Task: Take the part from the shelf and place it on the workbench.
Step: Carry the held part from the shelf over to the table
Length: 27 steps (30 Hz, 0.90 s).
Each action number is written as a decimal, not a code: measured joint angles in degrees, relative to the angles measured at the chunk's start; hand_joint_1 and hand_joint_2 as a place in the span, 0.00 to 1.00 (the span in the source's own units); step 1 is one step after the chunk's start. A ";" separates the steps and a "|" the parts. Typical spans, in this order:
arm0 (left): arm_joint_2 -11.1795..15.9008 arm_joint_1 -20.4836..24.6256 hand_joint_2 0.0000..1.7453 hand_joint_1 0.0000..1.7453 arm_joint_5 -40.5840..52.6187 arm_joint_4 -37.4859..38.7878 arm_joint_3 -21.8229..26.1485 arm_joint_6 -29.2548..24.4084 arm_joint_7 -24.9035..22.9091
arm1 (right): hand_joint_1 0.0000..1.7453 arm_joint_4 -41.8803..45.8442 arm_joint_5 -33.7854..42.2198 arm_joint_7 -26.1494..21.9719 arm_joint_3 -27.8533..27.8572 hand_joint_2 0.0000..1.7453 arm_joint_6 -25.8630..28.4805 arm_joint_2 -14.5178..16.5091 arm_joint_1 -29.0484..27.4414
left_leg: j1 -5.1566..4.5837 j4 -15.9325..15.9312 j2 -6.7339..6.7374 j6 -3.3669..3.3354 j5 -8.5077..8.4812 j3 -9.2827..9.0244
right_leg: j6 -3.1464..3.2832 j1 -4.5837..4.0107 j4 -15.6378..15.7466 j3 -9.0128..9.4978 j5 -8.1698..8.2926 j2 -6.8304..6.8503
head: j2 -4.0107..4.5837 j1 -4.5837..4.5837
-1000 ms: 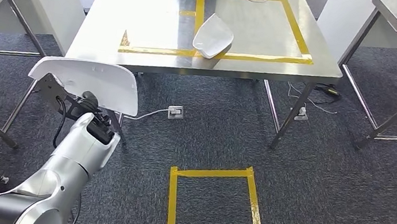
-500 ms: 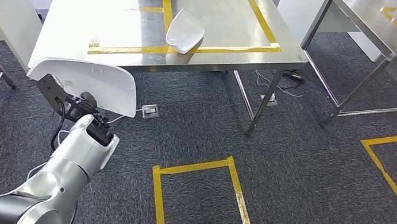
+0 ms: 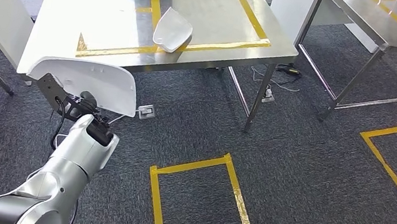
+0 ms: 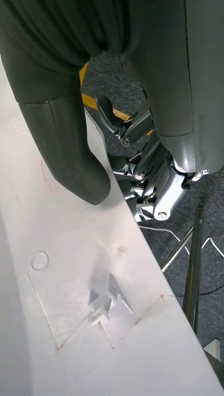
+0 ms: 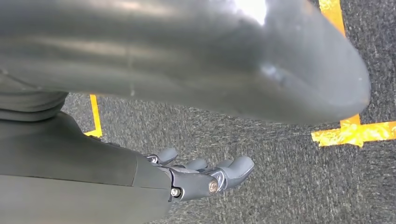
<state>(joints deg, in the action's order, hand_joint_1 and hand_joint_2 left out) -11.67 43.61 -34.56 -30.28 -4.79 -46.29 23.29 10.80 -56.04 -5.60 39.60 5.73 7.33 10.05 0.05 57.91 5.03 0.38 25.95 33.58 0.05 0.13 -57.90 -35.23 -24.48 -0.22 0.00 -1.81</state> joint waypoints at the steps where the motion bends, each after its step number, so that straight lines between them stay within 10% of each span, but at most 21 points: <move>1: 0.08 0.03 1.00 1.00 0.07 -0.03 0.00 0.00 0.01 | 0.00 0.00 0.00 -0.01 0.00 0.00 0.03 -0.01 0.01 | 0.01 -0.02 -0.02 0.06 -0.03 0.01 | 0.04 -0.01 -0.01 -0.01 0.01 0.00 | 0.00 0.00; 27: 4.07 8.82 1.00 1.00 3.44 -0.58 0.02 0.00 -1.89 | 0.00 -0.01 0.73 0.07 -0.02 0.00 0.62 0.32 -0.05 | -0.02 0.25 -0.11 0.13 -0.05 0.23 | -0.02 0.03 -0.02 -0.06 0.15 0.02 | 0.00 0.00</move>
<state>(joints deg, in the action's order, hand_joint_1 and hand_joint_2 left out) -7.61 52.42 -31.12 -30.86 -4.76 -46.29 21.40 10.80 -55.31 -5.52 39.58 6.35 7.65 9.99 0.02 58.15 4.92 0.50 25.90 33.81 0.03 0.16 -57.92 -35.29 -24.34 -0.19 0.00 -1.81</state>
